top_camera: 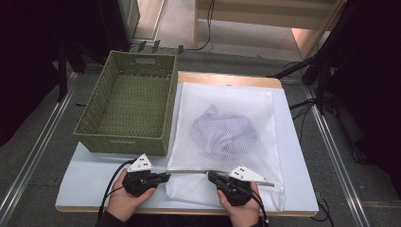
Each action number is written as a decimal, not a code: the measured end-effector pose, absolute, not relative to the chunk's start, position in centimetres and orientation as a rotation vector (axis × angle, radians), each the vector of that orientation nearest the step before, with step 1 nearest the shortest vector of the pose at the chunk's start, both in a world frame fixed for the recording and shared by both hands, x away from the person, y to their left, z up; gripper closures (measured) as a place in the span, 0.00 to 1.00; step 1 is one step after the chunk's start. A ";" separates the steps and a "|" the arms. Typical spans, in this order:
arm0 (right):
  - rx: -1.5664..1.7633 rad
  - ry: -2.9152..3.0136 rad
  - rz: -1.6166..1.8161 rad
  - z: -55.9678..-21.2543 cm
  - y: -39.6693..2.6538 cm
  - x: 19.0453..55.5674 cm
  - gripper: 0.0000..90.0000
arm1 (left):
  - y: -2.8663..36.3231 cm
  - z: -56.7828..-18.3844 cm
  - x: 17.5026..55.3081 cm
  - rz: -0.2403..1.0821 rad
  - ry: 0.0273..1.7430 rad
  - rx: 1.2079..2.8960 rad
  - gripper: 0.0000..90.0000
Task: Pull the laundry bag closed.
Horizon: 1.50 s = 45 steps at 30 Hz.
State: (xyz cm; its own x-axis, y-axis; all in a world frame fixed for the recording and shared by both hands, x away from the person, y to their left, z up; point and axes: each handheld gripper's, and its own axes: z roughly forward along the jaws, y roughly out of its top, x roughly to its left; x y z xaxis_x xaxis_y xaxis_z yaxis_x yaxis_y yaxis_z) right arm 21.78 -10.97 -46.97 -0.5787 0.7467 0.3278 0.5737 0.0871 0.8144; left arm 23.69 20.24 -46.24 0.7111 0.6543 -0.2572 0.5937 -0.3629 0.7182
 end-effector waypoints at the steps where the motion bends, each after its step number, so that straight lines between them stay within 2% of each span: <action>1: 1.351 2.175 1.501 -46.9 -11.3 21.7 0.98 | 20.2 -46.3 23.7 0.092 0.949 2.070 0.99; 45: 1.561 1.871 1.360 -47.1 -26.0 18.9 0.98 | 20.2 -46.2 23.4 0.084 0.927 2.069 0.99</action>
